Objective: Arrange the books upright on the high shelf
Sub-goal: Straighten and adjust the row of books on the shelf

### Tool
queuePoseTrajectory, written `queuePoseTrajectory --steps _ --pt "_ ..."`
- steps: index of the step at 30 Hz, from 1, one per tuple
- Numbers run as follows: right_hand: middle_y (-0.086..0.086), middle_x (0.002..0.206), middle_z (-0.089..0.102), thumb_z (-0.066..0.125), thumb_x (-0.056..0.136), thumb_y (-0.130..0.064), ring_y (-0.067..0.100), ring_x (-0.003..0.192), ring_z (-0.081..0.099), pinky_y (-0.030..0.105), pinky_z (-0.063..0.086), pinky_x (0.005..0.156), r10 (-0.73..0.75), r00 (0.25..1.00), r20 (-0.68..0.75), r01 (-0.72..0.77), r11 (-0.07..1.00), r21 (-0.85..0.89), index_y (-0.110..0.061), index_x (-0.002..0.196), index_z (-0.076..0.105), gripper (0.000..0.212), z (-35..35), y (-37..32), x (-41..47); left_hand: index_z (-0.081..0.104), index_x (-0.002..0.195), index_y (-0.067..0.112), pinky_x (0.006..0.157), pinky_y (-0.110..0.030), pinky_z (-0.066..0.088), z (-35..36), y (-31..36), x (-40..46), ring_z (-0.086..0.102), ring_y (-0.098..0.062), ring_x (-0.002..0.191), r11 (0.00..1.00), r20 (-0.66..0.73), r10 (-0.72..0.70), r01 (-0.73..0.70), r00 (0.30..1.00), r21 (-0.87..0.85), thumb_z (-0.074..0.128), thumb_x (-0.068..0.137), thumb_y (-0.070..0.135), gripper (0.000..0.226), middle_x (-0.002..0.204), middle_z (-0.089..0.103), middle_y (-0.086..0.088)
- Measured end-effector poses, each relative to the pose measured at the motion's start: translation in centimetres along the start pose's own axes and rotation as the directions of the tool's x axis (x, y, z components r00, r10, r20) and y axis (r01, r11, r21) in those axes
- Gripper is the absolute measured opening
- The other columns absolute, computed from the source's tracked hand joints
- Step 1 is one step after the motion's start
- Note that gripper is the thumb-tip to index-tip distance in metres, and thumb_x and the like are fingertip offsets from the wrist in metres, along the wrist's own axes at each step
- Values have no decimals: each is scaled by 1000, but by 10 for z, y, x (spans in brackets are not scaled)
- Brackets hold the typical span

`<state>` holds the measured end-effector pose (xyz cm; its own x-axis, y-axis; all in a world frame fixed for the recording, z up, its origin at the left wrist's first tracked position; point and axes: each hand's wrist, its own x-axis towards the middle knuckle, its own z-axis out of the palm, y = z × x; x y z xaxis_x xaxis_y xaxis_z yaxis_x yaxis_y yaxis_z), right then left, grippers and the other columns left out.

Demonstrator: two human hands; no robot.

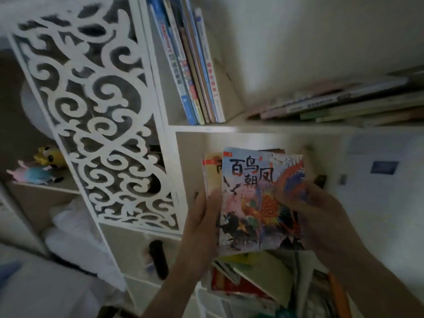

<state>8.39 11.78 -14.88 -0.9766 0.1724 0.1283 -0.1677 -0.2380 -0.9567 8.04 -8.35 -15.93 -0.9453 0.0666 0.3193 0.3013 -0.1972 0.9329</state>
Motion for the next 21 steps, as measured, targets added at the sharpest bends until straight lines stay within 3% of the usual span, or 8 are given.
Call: queuePoseTrajectory --steps 4,6,7,10,14,18,19,21 --pt "16 109 76 72 83 -6 37 98 74 52 55 92 182 964 -194 -169 982 82 -1 111 73 29 -81 45 -40 68 119 25 76 -49 63 37 -63 -26 74 -37 88 988 42 -62 56 997 141 63 100 29 21 99 75 -12" --pt "16 109 76 71 85 -7 37 98 74 53 55 93 233 939 -253 -219 972 83 -3 112 74 28 -122 63 -60 70 105 30 63 -41 61 65 -85 -39 64 -42 70 975 69 -122 107 990 193 69 95 31 10 83 65 -22" --pt "15 111 76 71 86 -9 36 99 74 53 55 94 255 927 -275 -238 967 92 -4 113 74 28 -142 70 -69 69 100 33 58 -31 58 80 -95 -45 62 -33 63 972 98 -136 114 986 204 70 94 30 6 76 63 -17" --pt "13 115 75 72 86 -14 34 103 73 54 56 94 295 891 -345 -262 955 141 -6 116 73 32 -204 86 -97 68 112 28 68 -20 57 133 -121 -66 74 -13 83 964 188 -211 172 959 203 63 99 23 15 92 77 6" --pt "13 119 73 70 86 -11 34 109 71 56 53 98 307 857 -413 -236 948 215 -7 122 70 36 -294 101 -135 63 127 28 85 -35 61 210 -167 -92 73 -16 105 926 309 -339 257 889 275 56 103 29 25 114 76 6" --pt "14 120 73 71 90 -4 35 110 70 59 53 97 300 829 -472 -266 954 139 -8 123 69 33 -391 120 -184 58 132 44 101 -28 53 304 -226 -134 64 -1 117 806 462 -583 405 668 432 61 84 74 56 129 67 22" --pt "16 117 73 70 90 0 36 109 70 61 53 97 286 811 -510 -275 956 100 -7 119 69 30 -416 127 -199 54 136 44 102 -26 52 330 -240 -150 62 1 119 788 518 -614 421 596 449 63 84 73 60 131 65 23" --pt "21 109 71 68 83 3 42 105 67 66 52 93 221 754 -619 -278 961 4 -5 111 68 29 -470 141 -227 51 138 38 92 -17 53 383 -269 -179 64 4 115 802 633 -597 340 492 492 63 98 41 41 130 66 19"
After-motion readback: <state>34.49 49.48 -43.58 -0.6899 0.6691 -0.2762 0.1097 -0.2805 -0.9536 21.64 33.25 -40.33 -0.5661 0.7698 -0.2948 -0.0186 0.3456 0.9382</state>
